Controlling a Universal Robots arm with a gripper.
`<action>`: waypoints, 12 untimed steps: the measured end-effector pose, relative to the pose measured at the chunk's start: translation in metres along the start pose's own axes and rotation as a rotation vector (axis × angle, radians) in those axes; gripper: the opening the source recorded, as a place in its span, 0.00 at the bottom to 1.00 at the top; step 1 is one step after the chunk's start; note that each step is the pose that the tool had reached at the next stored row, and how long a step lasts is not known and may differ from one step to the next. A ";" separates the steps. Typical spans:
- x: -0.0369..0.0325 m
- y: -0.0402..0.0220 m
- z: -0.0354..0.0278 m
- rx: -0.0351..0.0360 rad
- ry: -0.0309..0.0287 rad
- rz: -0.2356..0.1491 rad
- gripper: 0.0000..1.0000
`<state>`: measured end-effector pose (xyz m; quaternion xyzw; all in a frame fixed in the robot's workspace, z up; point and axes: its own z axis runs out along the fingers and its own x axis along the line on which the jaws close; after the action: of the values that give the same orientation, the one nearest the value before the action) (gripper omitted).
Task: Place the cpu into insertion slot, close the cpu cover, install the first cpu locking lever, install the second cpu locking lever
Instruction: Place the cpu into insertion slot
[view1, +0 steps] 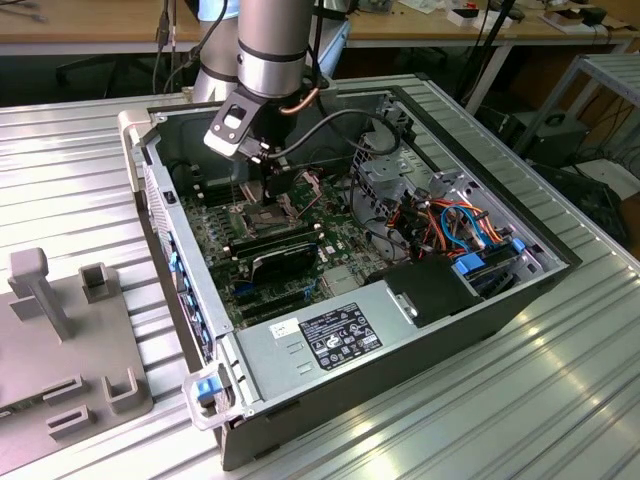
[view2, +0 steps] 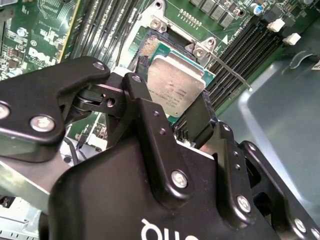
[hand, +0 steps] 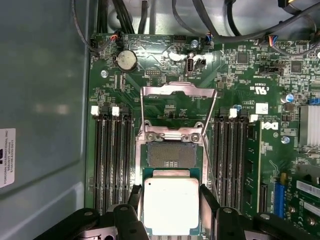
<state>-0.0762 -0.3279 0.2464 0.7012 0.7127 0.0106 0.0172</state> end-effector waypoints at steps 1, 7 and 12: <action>0.0005 0.0000 0.0014 0.0000 -0.0002 0.005 0.55; 0.0013 0.0028 0.0119 0.0002 -0.0012 0.028 0.55; 0.0014 0.0065 0.0225 0.0002 -0.0026 0.028 0.55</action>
<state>-0.0689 -0.3266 0.2241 0.7113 0.7026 0.0098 0.0179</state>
